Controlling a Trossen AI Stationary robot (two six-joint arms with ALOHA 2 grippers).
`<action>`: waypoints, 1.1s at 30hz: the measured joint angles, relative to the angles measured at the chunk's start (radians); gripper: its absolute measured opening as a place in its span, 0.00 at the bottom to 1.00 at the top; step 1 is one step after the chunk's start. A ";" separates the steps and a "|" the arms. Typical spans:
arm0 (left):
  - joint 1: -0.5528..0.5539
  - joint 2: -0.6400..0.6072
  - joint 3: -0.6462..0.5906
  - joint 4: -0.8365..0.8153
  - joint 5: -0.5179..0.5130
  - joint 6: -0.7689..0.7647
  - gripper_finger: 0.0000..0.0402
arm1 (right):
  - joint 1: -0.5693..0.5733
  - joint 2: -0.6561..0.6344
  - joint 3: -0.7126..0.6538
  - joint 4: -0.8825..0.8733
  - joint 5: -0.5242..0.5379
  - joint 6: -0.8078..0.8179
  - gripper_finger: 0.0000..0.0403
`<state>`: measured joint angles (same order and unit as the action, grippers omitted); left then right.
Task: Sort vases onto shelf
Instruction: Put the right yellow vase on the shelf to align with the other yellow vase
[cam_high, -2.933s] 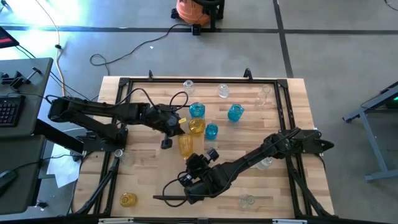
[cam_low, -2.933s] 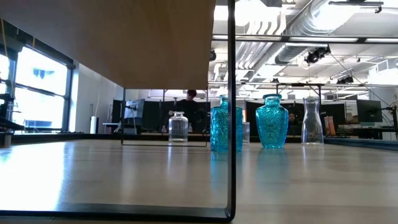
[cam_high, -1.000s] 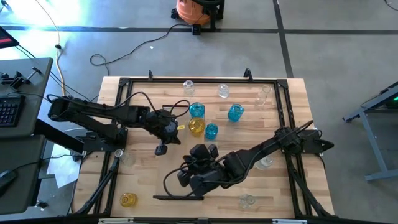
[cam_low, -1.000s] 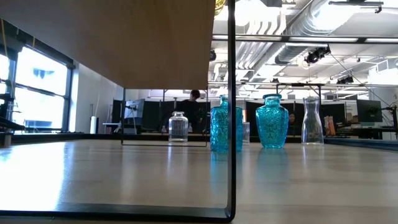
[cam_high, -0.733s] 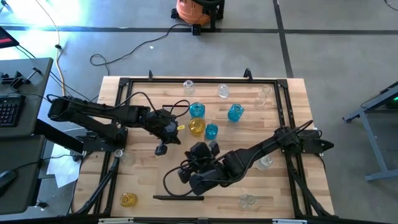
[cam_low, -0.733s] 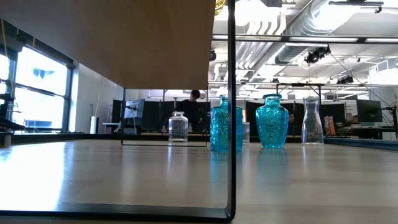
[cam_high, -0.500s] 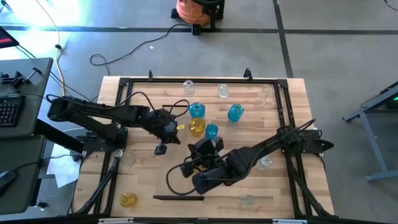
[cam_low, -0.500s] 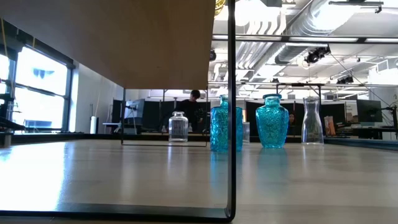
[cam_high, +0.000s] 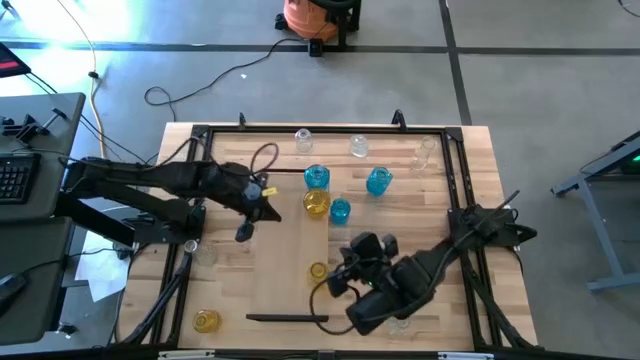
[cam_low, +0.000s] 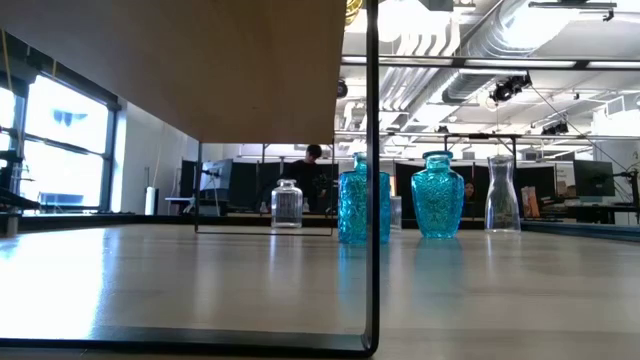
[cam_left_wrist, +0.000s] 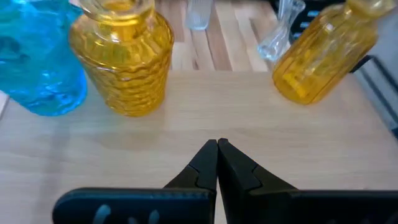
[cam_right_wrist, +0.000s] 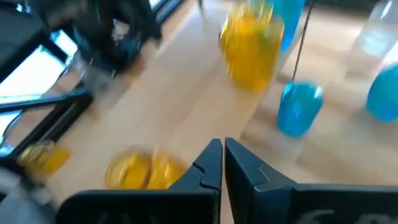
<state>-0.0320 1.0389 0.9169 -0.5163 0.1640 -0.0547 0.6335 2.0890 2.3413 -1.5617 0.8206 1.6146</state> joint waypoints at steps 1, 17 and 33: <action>0.000 -0.013 0.000 0.000 0.001 -0.014 0.00 | 0.006 0.002 0.000 -0.002 -0.033 0.022 0.00; -0.001 -0.194 0.001 -0.002 0.007 -0.131 0.00 | 0.059 0.033 -0.001 0.153 -0.253 0.184 0.00; -0.002 -0.342 0.001 0.045 0.011 -0.222 0.00 | -0.055 0.067 0.000 0.308 -0.330 -0.045 0.00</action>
<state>-0.0337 0.6973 0.9176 -0.4716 0.1748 -0.2772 0.5783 2.1560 2.3413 -1.2537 0.4907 1.5697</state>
